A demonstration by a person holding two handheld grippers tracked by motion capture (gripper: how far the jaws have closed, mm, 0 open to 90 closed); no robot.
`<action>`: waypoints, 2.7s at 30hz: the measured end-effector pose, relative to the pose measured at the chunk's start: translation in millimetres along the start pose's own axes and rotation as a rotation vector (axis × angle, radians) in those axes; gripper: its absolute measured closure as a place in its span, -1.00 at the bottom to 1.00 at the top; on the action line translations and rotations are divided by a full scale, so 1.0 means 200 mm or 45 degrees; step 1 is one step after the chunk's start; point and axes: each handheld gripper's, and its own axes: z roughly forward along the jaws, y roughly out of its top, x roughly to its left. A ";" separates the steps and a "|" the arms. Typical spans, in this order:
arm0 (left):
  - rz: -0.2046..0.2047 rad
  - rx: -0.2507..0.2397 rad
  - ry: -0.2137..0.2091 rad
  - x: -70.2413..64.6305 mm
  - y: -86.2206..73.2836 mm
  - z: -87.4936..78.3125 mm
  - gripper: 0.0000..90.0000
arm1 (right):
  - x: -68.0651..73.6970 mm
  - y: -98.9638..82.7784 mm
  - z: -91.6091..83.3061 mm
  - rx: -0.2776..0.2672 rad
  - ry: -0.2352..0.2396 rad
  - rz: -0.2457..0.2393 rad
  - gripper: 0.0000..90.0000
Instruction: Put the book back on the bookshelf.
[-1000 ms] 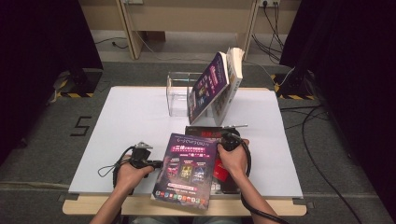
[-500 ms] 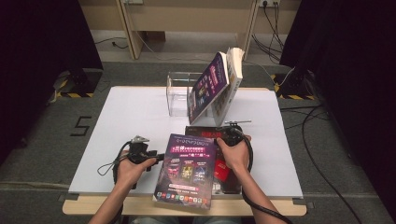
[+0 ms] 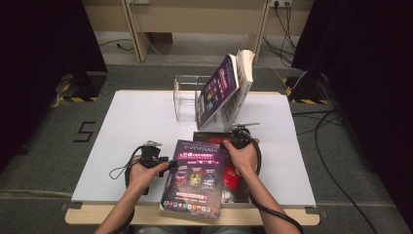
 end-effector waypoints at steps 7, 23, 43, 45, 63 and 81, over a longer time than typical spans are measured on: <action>-0.003 0.005 -0.004 0.00 -0.01 -0.01 0.12 | 0.00 0.01 0.02 -0.005 0.018 -0.022 0.30; 0.002 0.014 -0.032 -0.02 -0.02 -0.01 0.17 | -0.01 -0.03 -0.01 0.013 0.082 0.014 0.29; -0.062 0.009 -0.066 -0.03 -0.02 0.00 0.27 | 0.01 -0.06 -0.02 0.016 0.087 0.059 0.30; -0.063 0.011 -0.063 -0.03 -0.02 0.00 0.27 | 0.01 -0.06 -0.02 0.016 0.089 0.061 0.30; -0.195 -0.047 -0.090 -0.02 0.00 -0.02 0.34 | 0.04 -0.08 -0.03 0.013 0.062 0.041 0.30; -0.276 -0.076 -0.119 0.03 0.01 0.02 0.46 | 0.03 -0.08 -0.03 0.015 0.067 0.040 0.28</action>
